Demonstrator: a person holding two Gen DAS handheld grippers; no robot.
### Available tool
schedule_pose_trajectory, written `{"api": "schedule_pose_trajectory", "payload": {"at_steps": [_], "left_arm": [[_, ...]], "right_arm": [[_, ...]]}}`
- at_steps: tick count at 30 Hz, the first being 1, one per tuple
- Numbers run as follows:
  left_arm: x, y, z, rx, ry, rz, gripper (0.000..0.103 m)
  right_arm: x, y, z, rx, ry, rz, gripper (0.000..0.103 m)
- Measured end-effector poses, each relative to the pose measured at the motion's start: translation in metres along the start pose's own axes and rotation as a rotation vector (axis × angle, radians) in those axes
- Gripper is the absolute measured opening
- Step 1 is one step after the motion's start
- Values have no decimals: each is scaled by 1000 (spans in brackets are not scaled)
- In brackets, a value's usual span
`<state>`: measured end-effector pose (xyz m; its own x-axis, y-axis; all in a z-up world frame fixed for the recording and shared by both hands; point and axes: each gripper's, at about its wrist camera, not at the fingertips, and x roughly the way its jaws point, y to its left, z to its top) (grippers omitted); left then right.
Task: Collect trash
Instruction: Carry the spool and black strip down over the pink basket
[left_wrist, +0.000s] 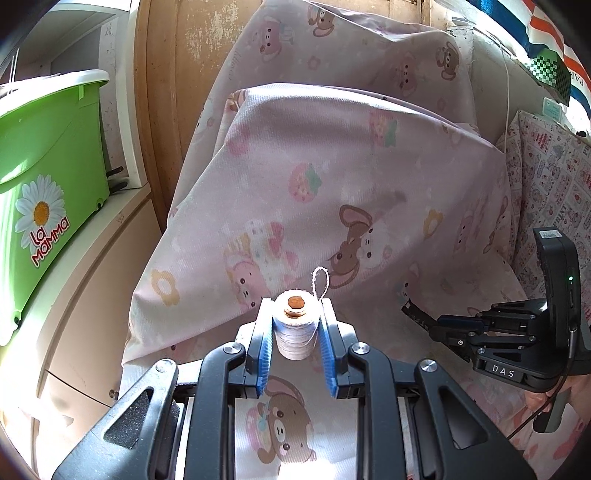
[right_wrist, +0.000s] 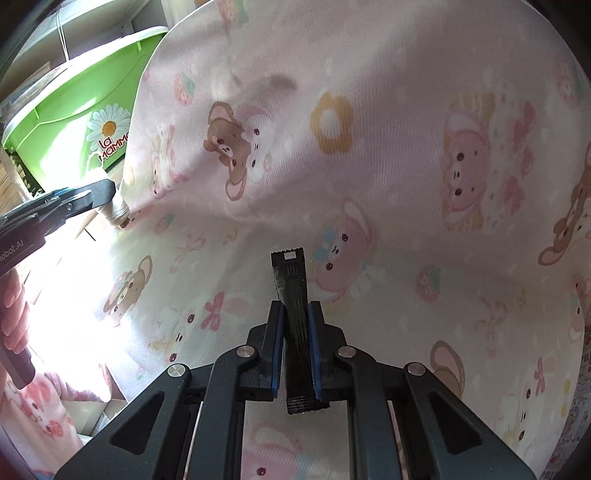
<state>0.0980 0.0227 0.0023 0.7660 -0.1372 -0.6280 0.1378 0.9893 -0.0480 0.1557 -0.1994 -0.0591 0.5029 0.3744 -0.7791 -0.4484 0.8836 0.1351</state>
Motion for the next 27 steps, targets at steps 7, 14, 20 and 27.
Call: {"api": "schedule_pose_trajectory", "payload": {"at_steps": [7, 14, 20, 27], "left_arm": [[-3, -7, -3, 14, 4, -12, 22], [-8, -15, -7, 27, 5, -25, 22], [-16, -20, -15, 31, 4, -34, 22], [-27, -16, -30, -44, 22, -54, 22]], "right_arm": [[-27, 7, -6, 3, -56, -16, 14], [-52, 18, -17, 18, -91, -20, 14], [-81, 32, -28, 33, -136, 13, 14], [-104, 49, -49, 40, -167, 8, 14]]}}
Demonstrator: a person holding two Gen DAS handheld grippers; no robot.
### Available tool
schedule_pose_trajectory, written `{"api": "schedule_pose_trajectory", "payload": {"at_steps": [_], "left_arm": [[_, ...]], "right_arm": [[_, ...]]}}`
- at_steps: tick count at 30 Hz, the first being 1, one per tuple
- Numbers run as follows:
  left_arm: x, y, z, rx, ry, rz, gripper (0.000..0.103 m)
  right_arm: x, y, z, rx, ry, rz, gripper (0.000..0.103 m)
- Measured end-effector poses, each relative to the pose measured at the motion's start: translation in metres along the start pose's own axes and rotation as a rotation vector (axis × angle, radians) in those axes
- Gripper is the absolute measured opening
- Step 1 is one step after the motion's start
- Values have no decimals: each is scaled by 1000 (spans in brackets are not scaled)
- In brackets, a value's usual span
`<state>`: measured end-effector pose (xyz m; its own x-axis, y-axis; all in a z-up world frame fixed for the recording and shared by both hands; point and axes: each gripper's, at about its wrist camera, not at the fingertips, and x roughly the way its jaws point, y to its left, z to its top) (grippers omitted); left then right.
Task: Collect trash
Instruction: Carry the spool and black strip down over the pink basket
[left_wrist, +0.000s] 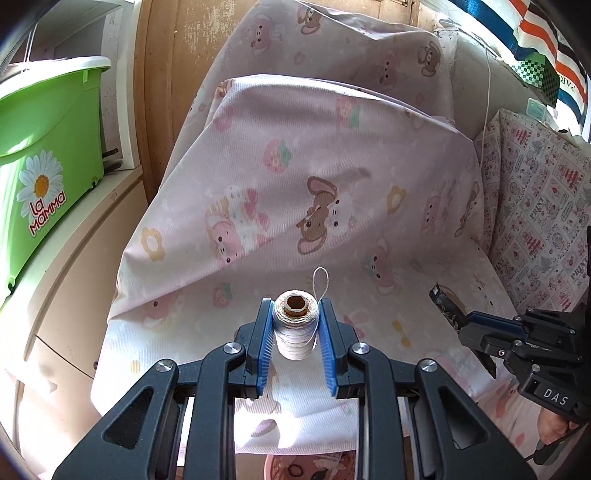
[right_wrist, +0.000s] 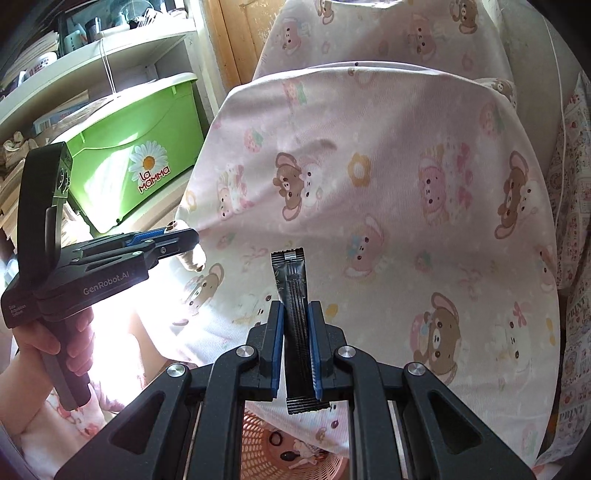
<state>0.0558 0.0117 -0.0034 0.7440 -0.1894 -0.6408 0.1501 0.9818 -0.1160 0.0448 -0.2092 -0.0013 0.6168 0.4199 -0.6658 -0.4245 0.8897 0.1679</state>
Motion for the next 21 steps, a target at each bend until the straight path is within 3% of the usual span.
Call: {"api": "schedule_pose_trajectory", "payload": {"at_steps": [15, 21], "left_arm": [[-33, -2, -37, -100, 23, -86, 22], [-54, -13, -57, -80, 25, -81, 22]], "right_arm": [[-18, 31, -35, 15, 35, 75, 14], [-18, 38, -49, 26, 69, 89, 14]]}}
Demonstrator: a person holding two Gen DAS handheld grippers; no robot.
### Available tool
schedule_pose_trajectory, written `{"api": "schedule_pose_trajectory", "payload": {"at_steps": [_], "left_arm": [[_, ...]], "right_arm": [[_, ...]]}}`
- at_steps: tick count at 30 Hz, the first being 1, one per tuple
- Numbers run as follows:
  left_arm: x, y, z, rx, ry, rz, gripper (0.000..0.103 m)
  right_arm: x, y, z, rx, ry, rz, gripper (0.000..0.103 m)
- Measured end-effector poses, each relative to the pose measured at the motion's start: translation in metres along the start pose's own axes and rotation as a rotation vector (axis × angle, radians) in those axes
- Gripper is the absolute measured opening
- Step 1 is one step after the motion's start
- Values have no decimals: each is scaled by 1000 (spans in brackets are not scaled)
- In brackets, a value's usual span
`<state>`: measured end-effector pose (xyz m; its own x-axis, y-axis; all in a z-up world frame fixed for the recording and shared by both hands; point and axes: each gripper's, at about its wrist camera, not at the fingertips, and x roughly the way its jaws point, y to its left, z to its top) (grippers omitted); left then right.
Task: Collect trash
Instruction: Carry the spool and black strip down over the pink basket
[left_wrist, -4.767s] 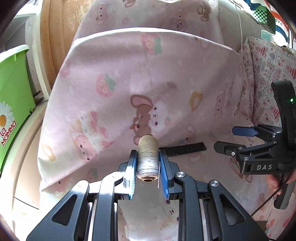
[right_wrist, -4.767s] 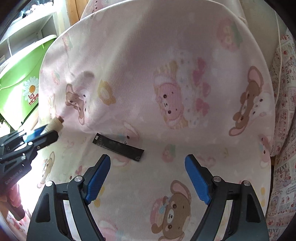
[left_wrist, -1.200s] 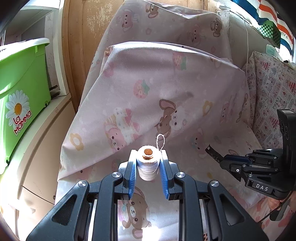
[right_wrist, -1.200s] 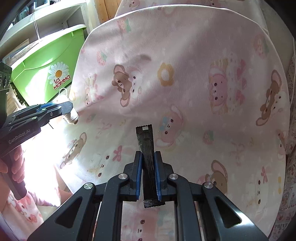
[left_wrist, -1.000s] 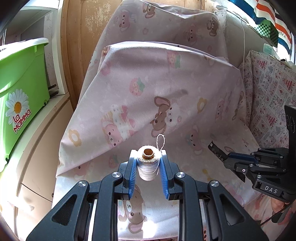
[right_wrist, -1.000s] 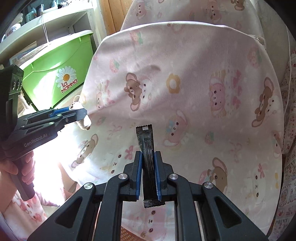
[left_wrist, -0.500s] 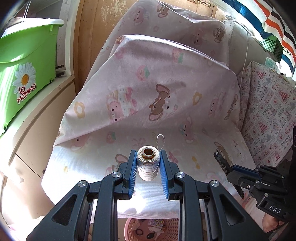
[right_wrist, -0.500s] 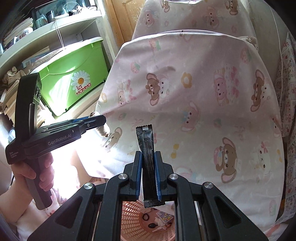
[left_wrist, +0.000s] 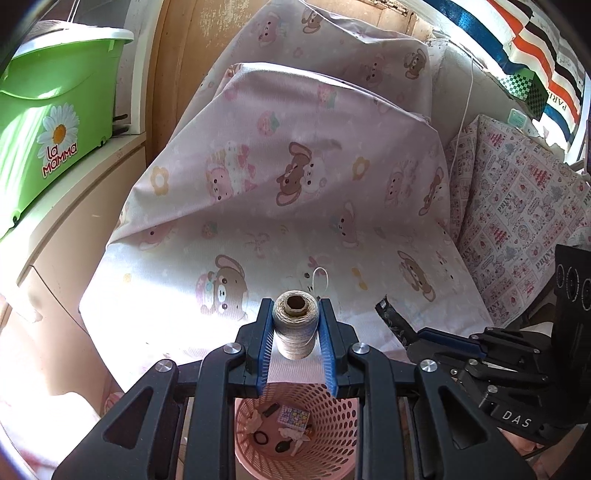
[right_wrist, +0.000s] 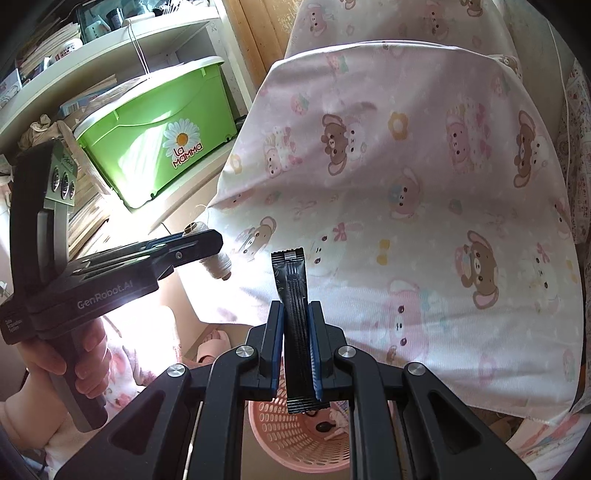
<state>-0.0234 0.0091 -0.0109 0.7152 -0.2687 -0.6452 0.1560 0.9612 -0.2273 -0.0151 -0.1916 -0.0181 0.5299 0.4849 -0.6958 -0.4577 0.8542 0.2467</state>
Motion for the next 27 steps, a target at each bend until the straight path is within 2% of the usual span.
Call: {"api": "schedule_pose_trajectory", "payload": {"at_steps": [4, 11, 14, 16, 24, 27], "left_arm": [[-4, -1, -14, -16, 24, -7, 22], [14, 7, -27, -71, 139, -17, 22], [24, 10, -32, -105, 202, -91, 22], [26, 10, -35, -117, 219, -113, 22], [52, 17, -50, -153, 346, -83, 22], [67, 21, -57, -198, 401, -107, 22]], "right_arm": [[4, 2, -9, 13, 27, 15, 14], [20, 8, -24, 26, 107, 25, 15], [28, 10, -31, 29, 139, 20, 15], [34, 10, -35, 37, 165, 23, 15], [66, 2, -52, 70, 270, 9, 15], [81, -1, -61, 83, 310, -27, 15]]}}
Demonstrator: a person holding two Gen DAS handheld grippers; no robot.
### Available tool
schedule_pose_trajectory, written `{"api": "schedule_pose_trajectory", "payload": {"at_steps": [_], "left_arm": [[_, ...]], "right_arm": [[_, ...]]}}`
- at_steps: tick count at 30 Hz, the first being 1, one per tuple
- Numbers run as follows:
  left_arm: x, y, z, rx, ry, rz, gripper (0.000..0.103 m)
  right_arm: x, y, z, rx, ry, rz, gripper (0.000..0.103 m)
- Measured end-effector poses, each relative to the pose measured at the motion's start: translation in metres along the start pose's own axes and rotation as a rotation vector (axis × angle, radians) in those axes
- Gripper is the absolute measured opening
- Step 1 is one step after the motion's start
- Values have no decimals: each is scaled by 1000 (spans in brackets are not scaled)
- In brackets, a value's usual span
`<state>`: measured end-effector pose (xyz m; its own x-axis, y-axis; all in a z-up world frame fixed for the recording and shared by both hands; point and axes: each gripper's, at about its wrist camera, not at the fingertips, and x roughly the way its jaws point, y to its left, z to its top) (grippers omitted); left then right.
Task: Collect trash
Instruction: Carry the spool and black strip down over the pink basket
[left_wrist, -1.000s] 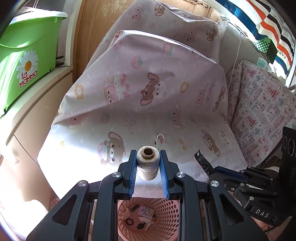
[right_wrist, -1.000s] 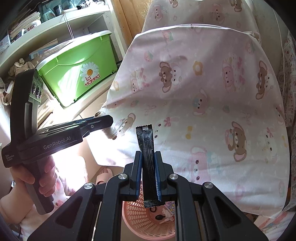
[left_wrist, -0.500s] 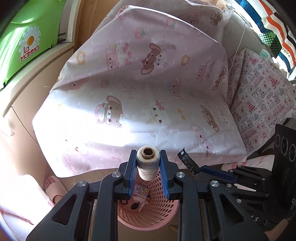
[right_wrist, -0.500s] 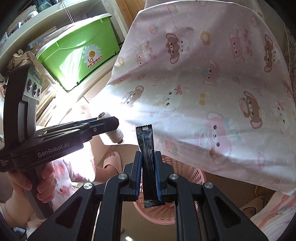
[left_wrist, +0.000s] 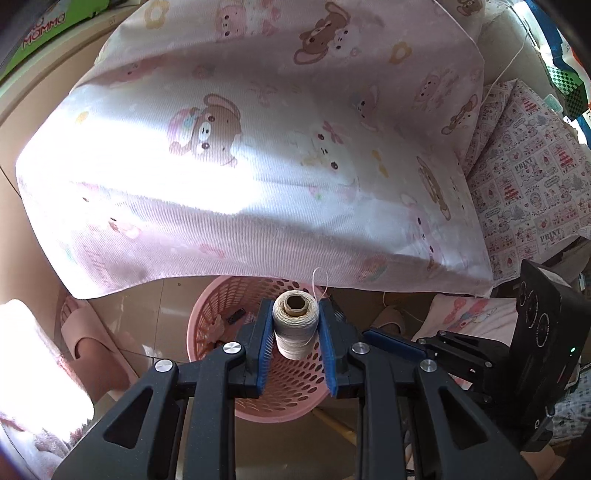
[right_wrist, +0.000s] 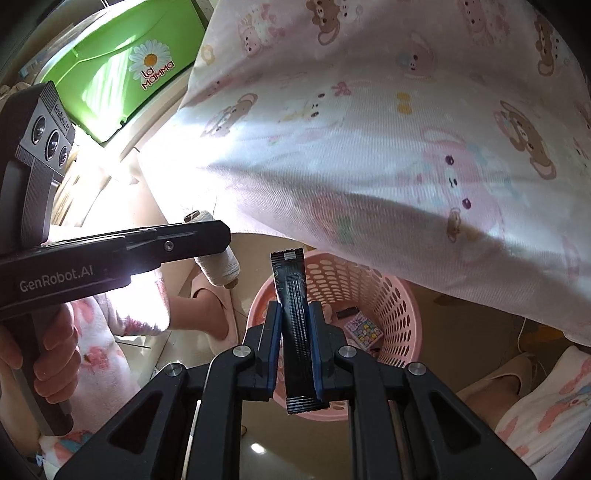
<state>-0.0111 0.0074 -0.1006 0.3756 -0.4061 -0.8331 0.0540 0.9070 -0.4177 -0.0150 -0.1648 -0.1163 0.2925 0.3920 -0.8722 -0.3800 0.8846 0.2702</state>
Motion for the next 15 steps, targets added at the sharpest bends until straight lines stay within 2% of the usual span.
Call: {"api": "schedule_pose_trajectory", "payload": {"at_steps": [2, 5, 10, 15], "left_arm": [[9, 2, -1, -11, 24, 15, 22], [21, 4, -4, -15, 55, 58, 22], [46, 14, -9, -66, 130, 95, 22], [70, 27, -13, -125, 205, 111, 22]], "right_arm": [[13, -1, -4, 15, 21, -45, 15], [37, -4, -9, 37, 88, -33, 15], [68, -11, -17, 31, 155, -92, 15], [94, -24, -25, 59, 227, -107, 15]]}}
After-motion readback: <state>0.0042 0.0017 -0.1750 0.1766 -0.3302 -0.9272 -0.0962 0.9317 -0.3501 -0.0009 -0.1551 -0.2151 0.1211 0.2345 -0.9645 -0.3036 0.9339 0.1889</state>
